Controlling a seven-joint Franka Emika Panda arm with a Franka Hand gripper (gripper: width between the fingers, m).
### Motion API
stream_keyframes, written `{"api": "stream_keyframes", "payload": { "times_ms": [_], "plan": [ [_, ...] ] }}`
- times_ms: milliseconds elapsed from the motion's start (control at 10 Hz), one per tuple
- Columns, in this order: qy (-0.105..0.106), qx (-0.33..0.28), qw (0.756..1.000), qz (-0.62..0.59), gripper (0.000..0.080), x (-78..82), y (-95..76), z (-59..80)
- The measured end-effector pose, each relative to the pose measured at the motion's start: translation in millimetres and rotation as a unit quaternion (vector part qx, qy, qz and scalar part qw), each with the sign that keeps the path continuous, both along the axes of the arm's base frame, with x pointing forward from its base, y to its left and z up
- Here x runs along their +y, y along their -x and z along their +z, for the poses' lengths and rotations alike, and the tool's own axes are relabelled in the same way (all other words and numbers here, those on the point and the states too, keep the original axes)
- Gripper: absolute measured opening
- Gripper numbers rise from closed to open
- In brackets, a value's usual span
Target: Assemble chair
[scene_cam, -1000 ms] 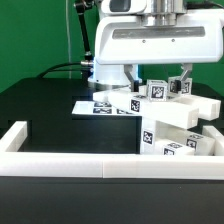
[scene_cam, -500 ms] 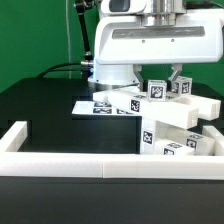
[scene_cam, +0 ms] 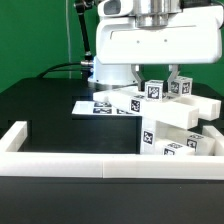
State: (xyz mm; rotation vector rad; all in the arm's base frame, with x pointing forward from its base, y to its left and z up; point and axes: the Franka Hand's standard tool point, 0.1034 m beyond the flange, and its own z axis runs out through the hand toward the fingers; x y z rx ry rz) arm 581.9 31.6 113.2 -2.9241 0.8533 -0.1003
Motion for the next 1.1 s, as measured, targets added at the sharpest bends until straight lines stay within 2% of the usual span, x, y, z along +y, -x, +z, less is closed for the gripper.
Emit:
{"api": "stream_keyframes", "payload": {
  "times_ms": [500,800,1100],
  "plan": [
    [-0.02,0.014,0.981,-0.193,0.0287,-0.6,0.2,-0.2],
    [-0.032,0.021,0.952,-0.303,0.0287,-1.2,-0.1,-0.3],
    [-0.047,0.031,0.9,-0.433,0.0287,-0.4,0.1,-0.7]
  ]
}}
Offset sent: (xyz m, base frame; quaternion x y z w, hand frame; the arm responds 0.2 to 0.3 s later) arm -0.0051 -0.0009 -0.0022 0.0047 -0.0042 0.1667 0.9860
